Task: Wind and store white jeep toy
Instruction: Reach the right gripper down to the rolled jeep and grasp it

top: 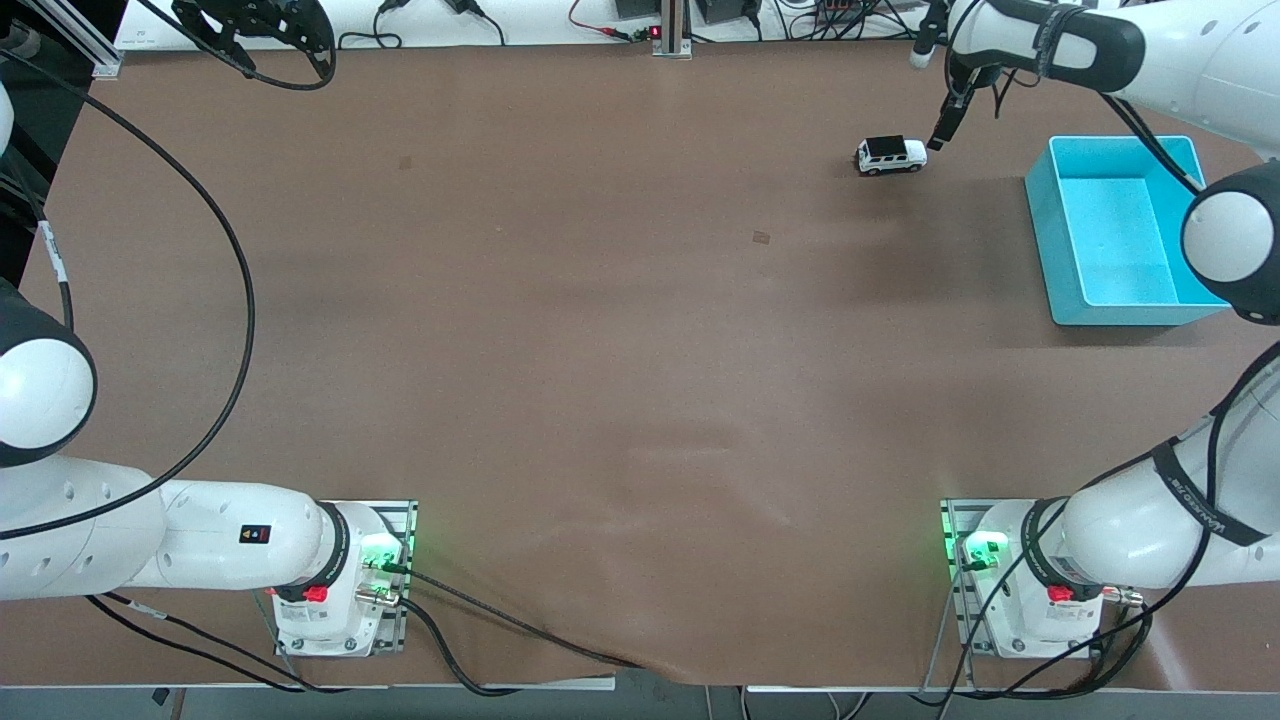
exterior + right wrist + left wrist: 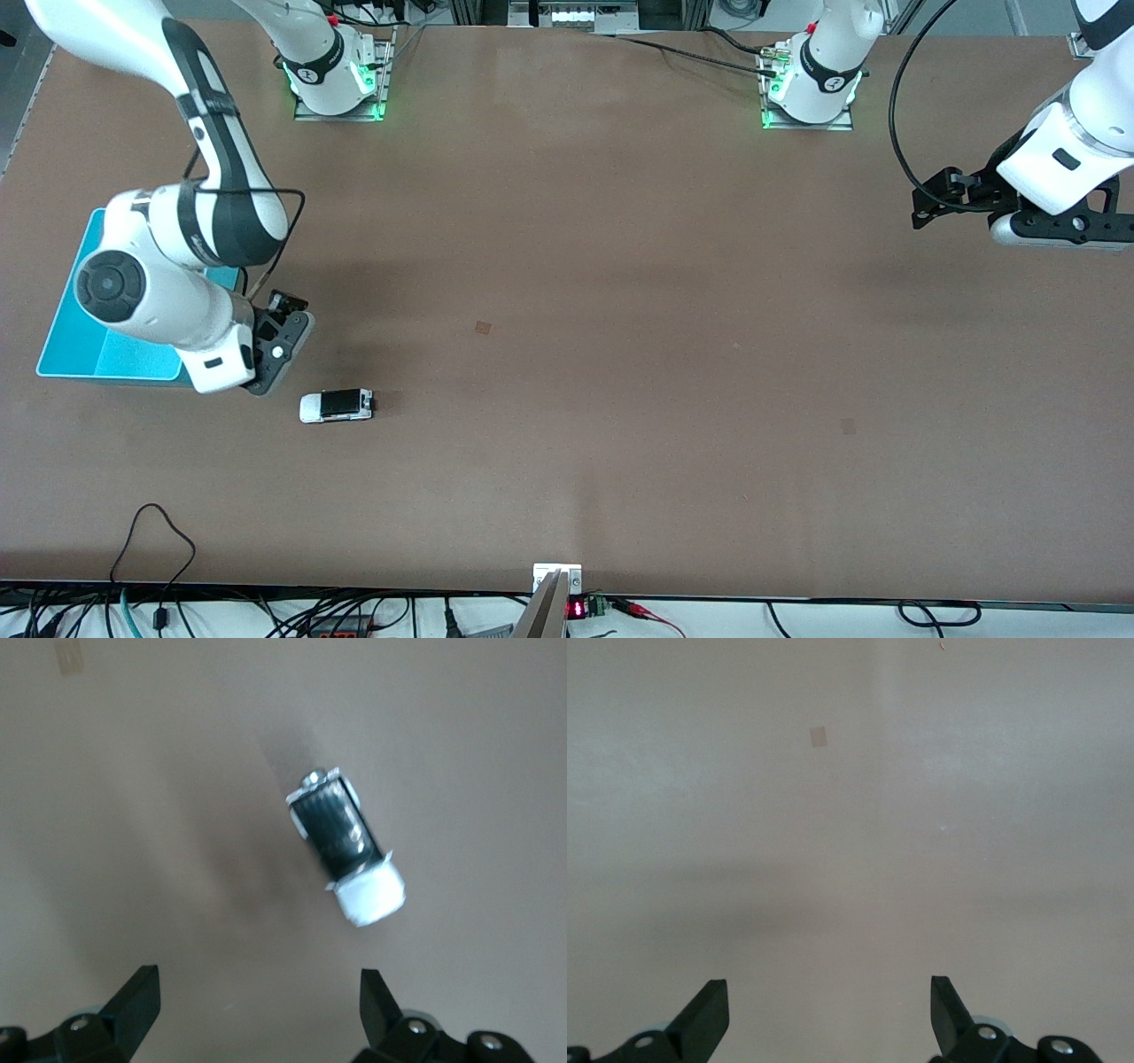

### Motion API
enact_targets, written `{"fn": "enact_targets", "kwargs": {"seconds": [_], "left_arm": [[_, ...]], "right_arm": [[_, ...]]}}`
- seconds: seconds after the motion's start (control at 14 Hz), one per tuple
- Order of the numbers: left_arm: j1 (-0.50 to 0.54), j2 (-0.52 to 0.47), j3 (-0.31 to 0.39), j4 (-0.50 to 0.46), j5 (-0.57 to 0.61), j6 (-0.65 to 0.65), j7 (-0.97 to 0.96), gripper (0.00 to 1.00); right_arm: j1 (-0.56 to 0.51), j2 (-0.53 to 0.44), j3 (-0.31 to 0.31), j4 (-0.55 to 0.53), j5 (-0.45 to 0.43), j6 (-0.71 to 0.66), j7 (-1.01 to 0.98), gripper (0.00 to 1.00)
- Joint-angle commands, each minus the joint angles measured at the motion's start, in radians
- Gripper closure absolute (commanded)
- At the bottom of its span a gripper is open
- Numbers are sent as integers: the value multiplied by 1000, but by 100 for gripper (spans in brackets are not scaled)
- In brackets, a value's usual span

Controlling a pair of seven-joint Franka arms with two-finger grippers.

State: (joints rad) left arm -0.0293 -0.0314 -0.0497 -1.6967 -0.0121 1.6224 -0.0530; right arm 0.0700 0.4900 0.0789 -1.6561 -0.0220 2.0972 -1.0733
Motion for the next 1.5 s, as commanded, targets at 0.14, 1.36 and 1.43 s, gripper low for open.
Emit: {"fn": "enact_targets", "kwargs": {"seconds": [0.14, 1.36, 1.43], "left_arm": [[-9, 10, -7, 22, 21, -4, 56, 0], [2, 11, -7, 25, 17, -9, 110, 0], [3, 11, -6, 25, 17, -9, 110, 0]], "right_arm": [[4, 116, 2, 39, -7, 196, -293, 0], [5, 251, 4, 33, 4, 445, -344, 81], [4, 251, 4, 32, 4, 448, -344, 93]]}}
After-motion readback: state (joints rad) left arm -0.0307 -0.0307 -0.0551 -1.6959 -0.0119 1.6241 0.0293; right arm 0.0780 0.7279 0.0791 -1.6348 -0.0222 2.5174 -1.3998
